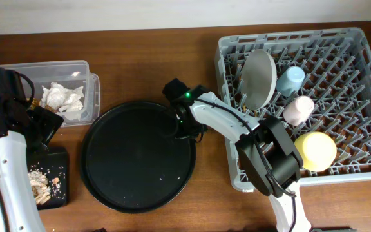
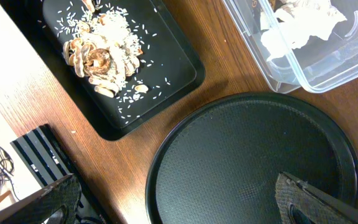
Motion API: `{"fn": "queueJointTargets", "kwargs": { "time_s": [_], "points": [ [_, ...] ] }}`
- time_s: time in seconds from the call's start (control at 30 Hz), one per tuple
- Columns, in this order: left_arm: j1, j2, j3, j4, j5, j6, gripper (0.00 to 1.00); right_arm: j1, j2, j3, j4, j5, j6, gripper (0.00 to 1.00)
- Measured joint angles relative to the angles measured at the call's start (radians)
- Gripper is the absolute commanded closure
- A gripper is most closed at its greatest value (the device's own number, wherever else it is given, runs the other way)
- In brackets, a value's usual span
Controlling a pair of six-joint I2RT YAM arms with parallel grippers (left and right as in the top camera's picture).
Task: Sort waste into correct bins and load items into the dishwasher rack
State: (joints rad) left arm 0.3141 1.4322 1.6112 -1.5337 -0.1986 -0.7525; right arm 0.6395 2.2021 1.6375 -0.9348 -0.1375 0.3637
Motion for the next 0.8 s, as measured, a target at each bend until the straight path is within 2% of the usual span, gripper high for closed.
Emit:
{"fn": "queueJointTargets", "kwargs": {
  "time_s": [0.47, 0.8],
  "points": [
    [0.000, 0.000, 0.000, 0.000, 0.000, 0.000, 0.01, 0.011, -0.005, -0.007, -0.013, 0.092, 0.128, 0.96],
    [0.000, 0.000, 0.000, 0.000, 0.000, 0.000, 0.01, 0.011, -0.006, -0.007, -0.036, 0.164, 0.157, 0.96]
  ]
}}
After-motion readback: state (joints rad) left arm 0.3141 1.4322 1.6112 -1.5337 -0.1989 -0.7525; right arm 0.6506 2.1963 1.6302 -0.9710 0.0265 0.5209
